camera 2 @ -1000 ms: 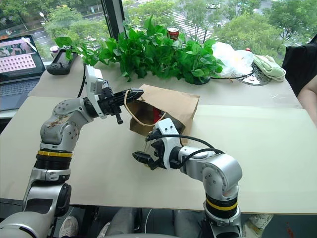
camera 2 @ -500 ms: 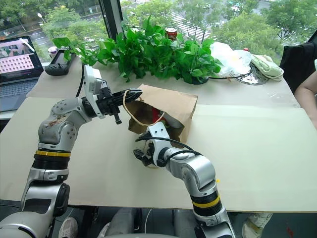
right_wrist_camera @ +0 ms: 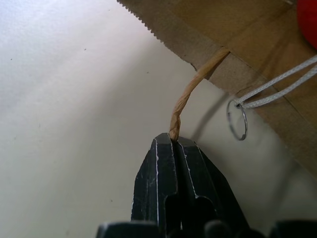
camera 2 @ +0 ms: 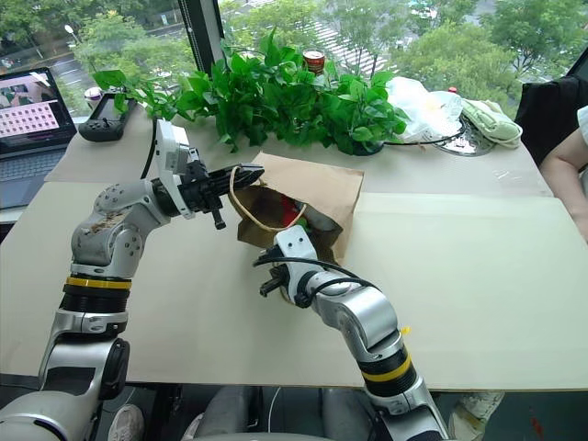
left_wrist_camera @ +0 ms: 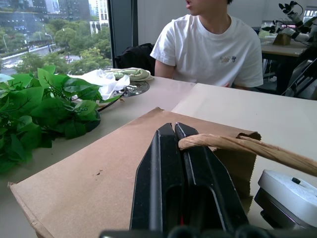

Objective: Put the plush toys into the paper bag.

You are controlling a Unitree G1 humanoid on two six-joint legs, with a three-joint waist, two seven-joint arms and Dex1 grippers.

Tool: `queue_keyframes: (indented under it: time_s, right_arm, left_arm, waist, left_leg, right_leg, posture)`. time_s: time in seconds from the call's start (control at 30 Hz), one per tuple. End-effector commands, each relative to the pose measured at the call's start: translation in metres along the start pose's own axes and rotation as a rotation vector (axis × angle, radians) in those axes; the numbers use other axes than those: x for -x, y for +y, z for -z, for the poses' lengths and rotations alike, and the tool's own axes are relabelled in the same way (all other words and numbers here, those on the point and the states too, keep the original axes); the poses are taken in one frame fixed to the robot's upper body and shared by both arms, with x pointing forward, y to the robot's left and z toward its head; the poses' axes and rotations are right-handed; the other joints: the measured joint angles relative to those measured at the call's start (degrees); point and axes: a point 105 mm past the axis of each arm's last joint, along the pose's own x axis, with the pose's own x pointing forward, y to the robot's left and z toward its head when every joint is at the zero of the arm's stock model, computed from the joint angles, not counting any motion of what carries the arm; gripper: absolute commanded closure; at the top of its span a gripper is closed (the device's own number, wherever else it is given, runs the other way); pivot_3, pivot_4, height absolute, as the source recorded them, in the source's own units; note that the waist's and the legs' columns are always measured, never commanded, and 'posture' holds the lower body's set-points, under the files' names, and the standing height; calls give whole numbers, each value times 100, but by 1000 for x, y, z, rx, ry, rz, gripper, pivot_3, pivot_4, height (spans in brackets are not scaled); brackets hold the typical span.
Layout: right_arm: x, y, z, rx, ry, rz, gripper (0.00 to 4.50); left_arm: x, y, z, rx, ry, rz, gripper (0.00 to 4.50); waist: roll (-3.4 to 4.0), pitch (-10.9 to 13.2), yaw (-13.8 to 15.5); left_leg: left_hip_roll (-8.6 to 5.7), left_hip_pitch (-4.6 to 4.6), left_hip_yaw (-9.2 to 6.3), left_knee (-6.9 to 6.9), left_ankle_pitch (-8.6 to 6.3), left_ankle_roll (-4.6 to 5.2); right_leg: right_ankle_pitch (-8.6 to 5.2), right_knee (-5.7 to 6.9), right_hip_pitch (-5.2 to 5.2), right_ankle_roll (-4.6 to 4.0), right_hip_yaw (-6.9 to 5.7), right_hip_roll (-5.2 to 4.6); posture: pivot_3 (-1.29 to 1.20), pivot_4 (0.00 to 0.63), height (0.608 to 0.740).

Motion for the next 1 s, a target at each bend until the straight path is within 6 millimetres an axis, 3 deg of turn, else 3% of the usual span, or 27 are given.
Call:
queue_keyframes:
  time_s: [0.03,0.27,0.4,0.6,1.0]
  right_arm:
    - [24,-10,-33,39,-150,18,4429]
    - [63,-29,-56,120,-232,64,4429]
    - [88,-41,-82,197,-292,112,4429]
    - [100,-54,-104,260,-321,180,4429]
    - [105,-65,-106,346,-262,238,4429]
  left_arm:
    - [-4,2,-19,-50,-51,-6,4500]
    - [-6,7,-23,24,-100,-56,4500]
    - [-16,14,-36,141,-192,-118,4500]
    - [-23,19,-28,241,-223,-179,4500]
    - [-32,16,5,351,-222,-241,4500]
  waist:
    - [0,0,7]
    - [1,0,11]
    - [0,2,25]
    - [0,1,19]
    - [0,1,109]
  left_leg:
    - [0,-1,0,0,0,0]
    - [-1,-1,-1,0,0,0]
    - [-1,-6,-1,4,0,0]
    - [-2,0,-3,-2,0,0]
    - [-8,-2,-3,0,0,0]
  right_leg:
    - [0,0,0,0,0,0]
    - [0,-1,0,0,0,-1]
    - [0,-1,0,0,0,-1]
    - [0,-2,3,0,1,0]
    - [0,-5,3,1,2,-6]
  posture:
    - [0,150,717]
    - [0,150,717]
    - [0,150,717]
    - [0,150,717]
    - [0,150,717]
